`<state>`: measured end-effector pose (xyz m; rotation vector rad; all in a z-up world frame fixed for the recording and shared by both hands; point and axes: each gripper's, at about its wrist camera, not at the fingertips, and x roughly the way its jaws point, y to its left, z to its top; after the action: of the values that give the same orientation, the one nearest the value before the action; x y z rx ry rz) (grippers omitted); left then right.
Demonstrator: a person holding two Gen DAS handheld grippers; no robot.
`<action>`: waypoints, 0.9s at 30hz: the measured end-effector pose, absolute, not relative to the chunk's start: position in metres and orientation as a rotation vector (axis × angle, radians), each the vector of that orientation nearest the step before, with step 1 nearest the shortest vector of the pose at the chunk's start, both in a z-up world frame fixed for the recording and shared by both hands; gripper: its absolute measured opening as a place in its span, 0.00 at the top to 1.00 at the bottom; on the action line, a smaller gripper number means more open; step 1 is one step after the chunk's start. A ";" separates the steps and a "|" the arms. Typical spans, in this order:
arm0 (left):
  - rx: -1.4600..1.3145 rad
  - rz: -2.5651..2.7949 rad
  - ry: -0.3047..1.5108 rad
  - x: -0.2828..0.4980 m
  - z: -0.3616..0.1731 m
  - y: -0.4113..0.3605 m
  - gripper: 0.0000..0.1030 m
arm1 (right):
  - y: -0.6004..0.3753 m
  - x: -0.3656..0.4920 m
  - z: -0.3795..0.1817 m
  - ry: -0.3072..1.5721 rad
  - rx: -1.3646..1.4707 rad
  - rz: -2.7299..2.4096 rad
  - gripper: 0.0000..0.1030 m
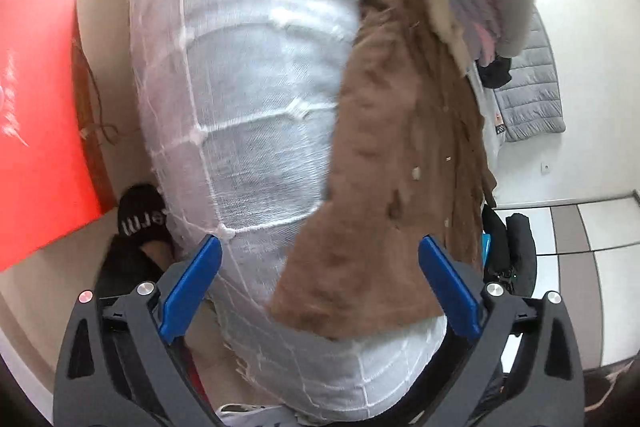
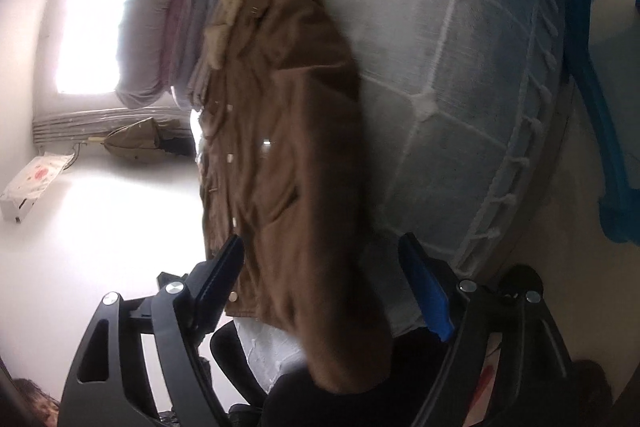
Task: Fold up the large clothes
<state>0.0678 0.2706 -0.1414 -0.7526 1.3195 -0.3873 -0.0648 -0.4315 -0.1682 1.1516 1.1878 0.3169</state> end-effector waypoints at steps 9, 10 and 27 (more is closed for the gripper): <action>-0.589 -0.585 1.314 0.051 -0.133 0.185 0.09 | -0.393 -0.051 -0.160 1.240 1.036 0.390 0.26; -0.565 -0.582 1.313 0.050 -0.128 0.178 0.25 | -0.389 -0.050 -0.158 1.226 1.028 0.389 0.26; -0.718 -0.644 1.062 0.038 -0.047 0.169 0.84 | -0.350 -0.052 -0.065 0.856 1.088 0.501 0.90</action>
<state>0.0382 0.1686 -0.0465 -0.7177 1.0621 -0.6441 -0.0516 -0.3503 -0.0652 1.0880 0.8560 0.5012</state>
